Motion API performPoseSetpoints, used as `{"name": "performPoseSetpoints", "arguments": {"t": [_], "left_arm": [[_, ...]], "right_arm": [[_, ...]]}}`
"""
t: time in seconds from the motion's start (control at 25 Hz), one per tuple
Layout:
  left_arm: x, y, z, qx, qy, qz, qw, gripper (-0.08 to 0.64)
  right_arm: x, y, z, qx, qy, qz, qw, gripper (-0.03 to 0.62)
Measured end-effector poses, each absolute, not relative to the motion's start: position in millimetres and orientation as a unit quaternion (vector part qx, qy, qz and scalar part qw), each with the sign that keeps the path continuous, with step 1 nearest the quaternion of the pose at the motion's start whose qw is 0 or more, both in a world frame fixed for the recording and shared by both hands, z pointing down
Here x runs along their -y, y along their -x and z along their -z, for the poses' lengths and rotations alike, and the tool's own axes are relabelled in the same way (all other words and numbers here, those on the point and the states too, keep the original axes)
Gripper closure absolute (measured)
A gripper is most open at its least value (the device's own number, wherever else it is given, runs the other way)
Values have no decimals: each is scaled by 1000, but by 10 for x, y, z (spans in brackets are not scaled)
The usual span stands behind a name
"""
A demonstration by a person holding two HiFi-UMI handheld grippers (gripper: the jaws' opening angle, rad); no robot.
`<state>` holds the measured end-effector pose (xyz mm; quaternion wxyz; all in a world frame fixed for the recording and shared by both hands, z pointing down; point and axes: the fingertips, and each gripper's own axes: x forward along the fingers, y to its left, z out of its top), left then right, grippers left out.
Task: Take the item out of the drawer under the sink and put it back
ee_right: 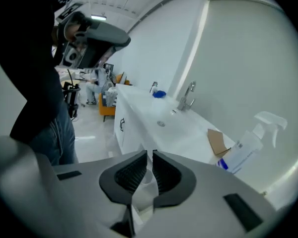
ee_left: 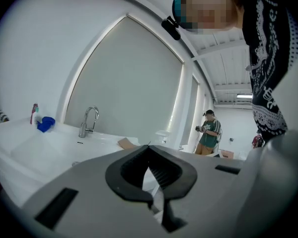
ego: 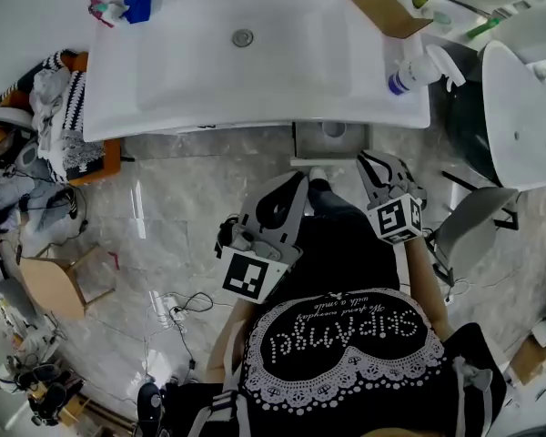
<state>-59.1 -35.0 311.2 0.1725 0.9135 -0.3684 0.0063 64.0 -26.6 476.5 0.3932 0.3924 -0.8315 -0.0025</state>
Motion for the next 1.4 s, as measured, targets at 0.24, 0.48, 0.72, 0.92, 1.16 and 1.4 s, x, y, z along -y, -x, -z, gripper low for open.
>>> {"name": "performPoseSetpoints", "arguments": {"t": [0.24, 0.48, 0.72, 0.92, 1.16, 1.4], "left_arm": [[300, 737, -3151, 408, -896, -15, 175, 555], [169, 775, -3179, 421, -888, -28, 182, 555], [45, 788, -3276, 436, -876, -47, 199, 555], [-22, 823, -3351, 453, -864, -59, 213, 555], [-61, 836, -3430, 463, -854, -74, 225, 555], [-58, 894, -3475, 472, -844, -83, 240, 555]], "right_arm": [[343, -604, -5398, 836, -325, -3, 442, 518], [458, -590, -5959, 824, -275, 18, 495, 518], [558, -643, -6481, 812, -228, 19, 537, 518], [593, -600, -6829, 806, -187, 30, 561, 518], [641, -555, -7192, 797, -160, 22, 582, 518], [668, -477, -7385, 795, -138, -1, 591, 518]]}}
